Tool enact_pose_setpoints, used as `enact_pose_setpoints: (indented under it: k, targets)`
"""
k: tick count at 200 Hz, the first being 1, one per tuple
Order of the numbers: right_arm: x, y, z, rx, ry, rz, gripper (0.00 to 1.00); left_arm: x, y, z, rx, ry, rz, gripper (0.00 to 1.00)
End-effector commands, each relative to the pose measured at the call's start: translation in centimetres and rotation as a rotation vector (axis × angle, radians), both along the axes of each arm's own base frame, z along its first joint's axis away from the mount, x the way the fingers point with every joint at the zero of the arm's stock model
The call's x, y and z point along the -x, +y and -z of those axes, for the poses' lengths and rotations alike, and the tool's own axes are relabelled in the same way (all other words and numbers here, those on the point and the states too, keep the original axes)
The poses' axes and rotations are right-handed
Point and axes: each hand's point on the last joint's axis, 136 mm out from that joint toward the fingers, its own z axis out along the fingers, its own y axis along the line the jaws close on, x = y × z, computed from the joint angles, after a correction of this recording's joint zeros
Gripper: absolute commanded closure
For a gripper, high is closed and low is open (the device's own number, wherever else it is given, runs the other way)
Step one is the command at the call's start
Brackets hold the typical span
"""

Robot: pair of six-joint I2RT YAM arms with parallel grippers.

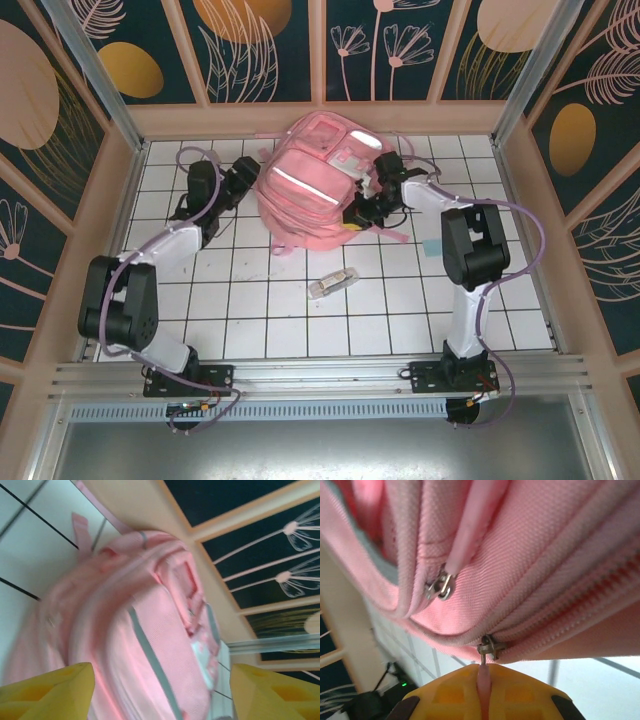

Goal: Pack books, pencil case, and school supplies into a backpack

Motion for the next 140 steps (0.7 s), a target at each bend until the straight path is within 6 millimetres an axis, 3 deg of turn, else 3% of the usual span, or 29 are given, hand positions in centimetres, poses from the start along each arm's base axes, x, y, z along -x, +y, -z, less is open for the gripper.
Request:
enact_pose_setpoints:
  k: [1,19,39,66,96,101,112,140]
  targets:
    - [0.9,3.9,-3.8,-0.210,0.003,-0.063,0.92,2.0,-2.4,1.4,0.130,0.048,-0.006,0.28]
    - [1.6,5.3,-4.6,-0.232,-0.001,-0.101,0.88,3.2,-4.5,2.7,0.213,0.078,0.008,0.28]
    - [1.7,5.4,-4.5,-0.235,0.009,-0.080,0.87,3.5,-5.8,3.8,0.228,0.111,0.004,0.28]
    - [2.4,6.2,-5.0,-0.306,0.038,-0.075,0.95,3.2,-7.3,4.8,0.258,0.139,0.019,0.28]
    - [3.5,7.9,-7.4,-0.393,0.020,-0.124,1.00,3.0,-8.3,6.8,0.297,0.192,0.026,0.30]
    - [3.5,8.1,-7.8,-0.405,0.014,-0.130,1.00,3.1,-8.4,8.4,0.295,0.227,0.021,0.30]
    - [3.8,8.3,-8.6,-0.428,0.010,-0.144,1.00,3.4,-8.7,9.3,0.322,0.253,0.031,0.32]
    - [4.0,8.2,-10.3,-0.494,0.013,-0.154,1.00,4.5,-9.1,9.1,0.300,0.265,0.067,0.31]
